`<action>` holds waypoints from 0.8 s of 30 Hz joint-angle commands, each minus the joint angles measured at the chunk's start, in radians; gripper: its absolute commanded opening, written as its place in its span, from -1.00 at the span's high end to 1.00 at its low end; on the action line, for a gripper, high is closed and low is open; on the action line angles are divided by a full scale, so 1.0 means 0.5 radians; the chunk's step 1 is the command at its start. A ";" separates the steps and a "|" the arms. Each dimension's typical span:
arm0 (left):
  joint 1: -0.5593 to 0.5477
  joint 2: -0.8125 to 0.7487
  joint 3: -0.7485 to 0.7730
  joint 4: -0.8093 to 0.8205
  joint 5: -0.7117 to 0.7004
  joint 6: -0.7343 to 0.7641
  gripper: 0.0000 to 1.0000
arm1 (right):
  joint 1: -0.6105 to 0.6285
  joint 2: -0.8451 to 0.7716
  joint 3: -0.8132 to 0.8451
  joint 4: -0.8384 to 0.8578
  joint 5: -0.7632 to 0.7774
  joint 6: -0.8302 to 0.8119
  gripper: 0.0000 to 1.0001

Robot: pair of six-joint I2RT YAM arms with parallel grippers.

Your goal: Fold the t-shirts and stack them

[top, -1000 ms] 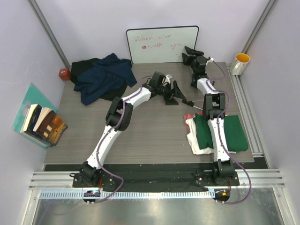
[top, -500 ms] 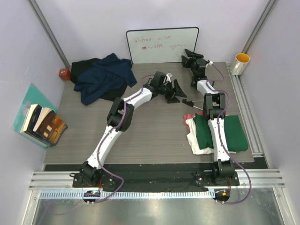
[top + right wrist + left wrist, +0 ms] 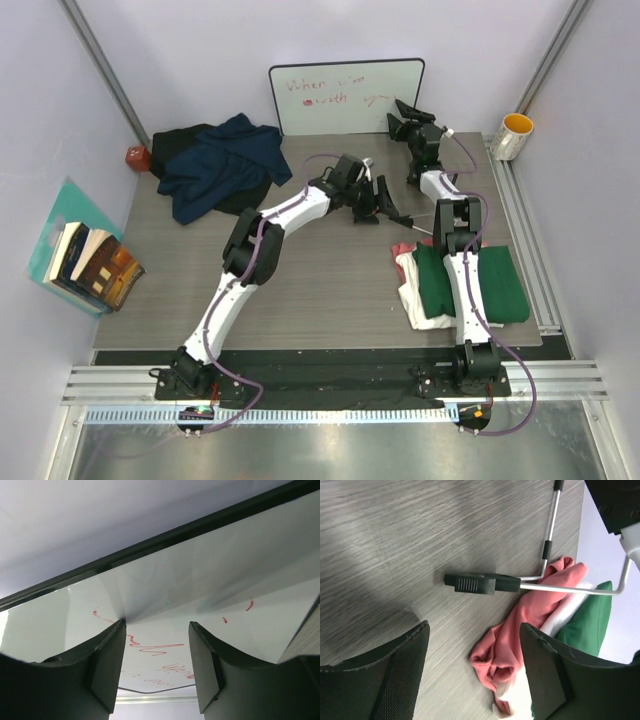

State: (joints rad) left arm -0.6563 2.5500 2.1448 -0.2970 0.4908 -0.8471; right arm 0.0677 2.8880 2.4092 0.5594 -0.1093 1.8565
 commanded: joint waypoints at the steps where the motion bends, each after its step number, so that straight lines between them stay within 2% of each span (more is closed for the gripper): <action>1: 0.030 -0.167 -0.010 0.082 0.021 0.053 -0.47 | 0.003 -0.125 0.103 0.096 -0.042 0.027 -0.17; 7: 0.021 -0.081 0.088 0.363 0.279 -0.137 -0.46 | 0.006 -0.125 0.118 0.081 -0.039 0.039 -0.17; 11: -0.010 0.091 0.278 0.517 0.423 -0.281 -0.46 | 0.006 -0.125 0.109 0.081 -0.045 0.048 -0.18; 15: -0.028 0.128 0.248 0.713 0.442 -0.379 -0.47 | -0.003 -0.119 0.106 0.081 -0.064 0.048 -0.17; 24: -0.065 0.220 0.135 0.781 0.460 -0.457 -0.45 | -0.010 -0.100 0.069 0.114 -0.027 0.073 -0.18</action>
State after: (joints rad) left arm -0.6758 2.6507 2.2353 0.0364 0.6933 -1.0500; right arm 0.0677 2.8880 2.4218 0.5678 -0.1223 1.8702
